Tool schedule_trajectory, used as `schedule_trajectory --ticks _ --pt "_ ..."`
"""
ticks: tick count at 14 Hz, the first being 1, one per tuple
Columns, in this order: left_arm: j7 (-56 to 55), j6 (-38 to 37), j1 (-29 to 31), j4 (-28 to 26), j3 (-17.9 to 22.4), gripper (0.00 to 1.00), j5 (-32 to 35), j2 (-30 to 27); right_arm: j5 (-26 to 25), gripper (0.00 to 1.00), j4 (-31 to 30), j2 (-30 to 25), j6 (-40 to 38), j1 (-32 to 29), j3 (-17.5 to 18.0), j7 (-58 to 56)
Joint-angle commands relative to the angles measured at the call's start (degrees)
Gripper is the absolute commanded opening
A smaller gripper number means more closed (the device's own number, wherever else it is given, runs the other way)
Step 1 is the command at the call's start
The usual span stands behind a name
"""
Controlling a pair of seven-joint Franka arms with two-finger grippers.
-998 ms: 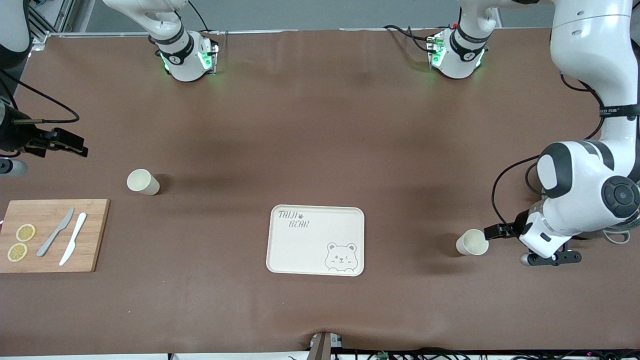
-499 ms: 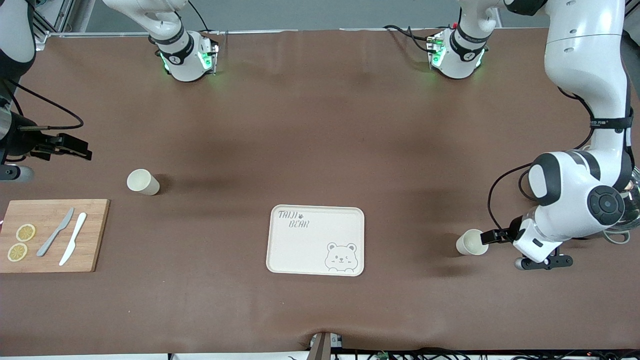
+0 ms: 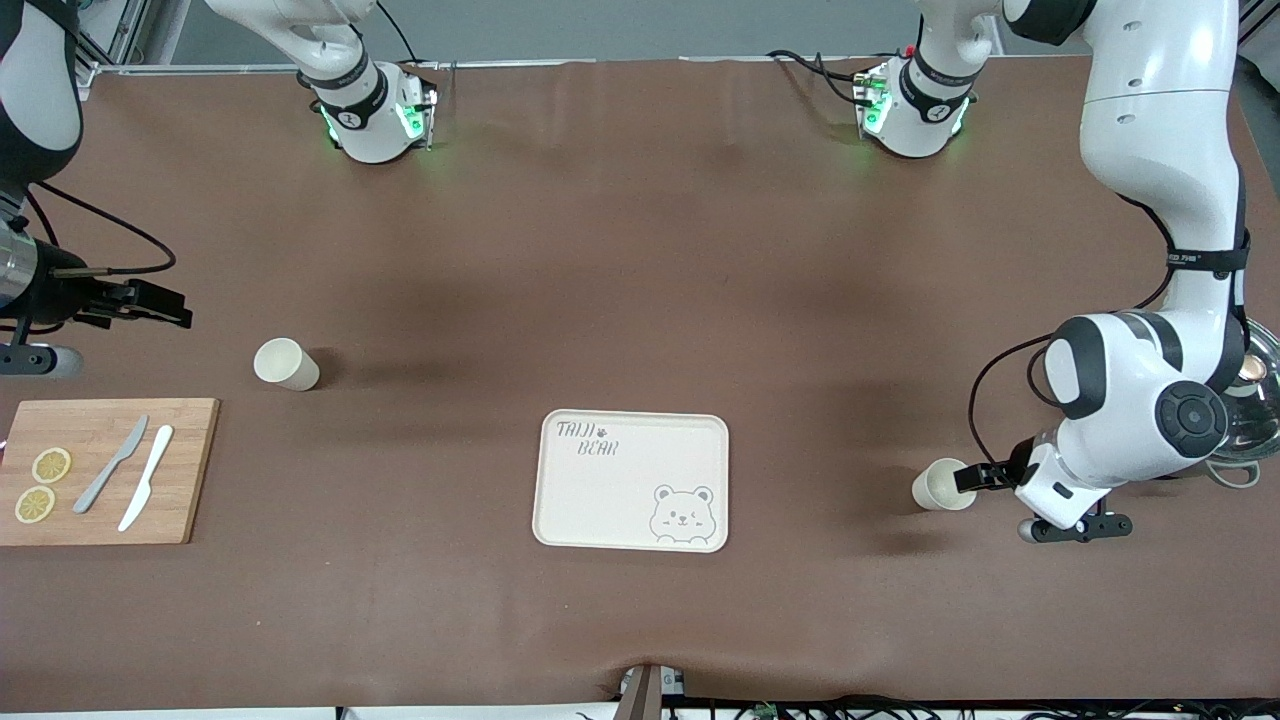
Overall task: Place white IKEA cup upright on tray with both arms
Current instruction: 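Lower the left gripper around the cup while the right gripper reaches the other cup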
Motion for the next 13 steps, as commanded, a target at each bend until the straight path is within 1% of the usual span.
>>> schedule_trajectory --ticks 1,3,6,13 --pt "0.0 1.2 -0.1 0.2 0.1 1.0 0.4 0.8 0.1 1.0 1.5 1.6 0.1 -0.7 0.5 -0.1" --pt "0.0 2.2 -0.2 0.1 0.0 1.0 0.2 1.4 0.1 1.0 1.5 1.9 0.4 -0.7 0.5 -0.1" --pt "0.0 4.0 -0.2 0.2 0.0 1.0 0.2 2.5 0.0 1.0 1.4 4.7 0.5 -0.9 0.5 -0.1" --pt "1.0 7.1 -0.4 0.2 0.0 1.0 0.9 4.7 -1.0 1.0 1.5 6.5 0.2 -1.1 0.4 -0.3"
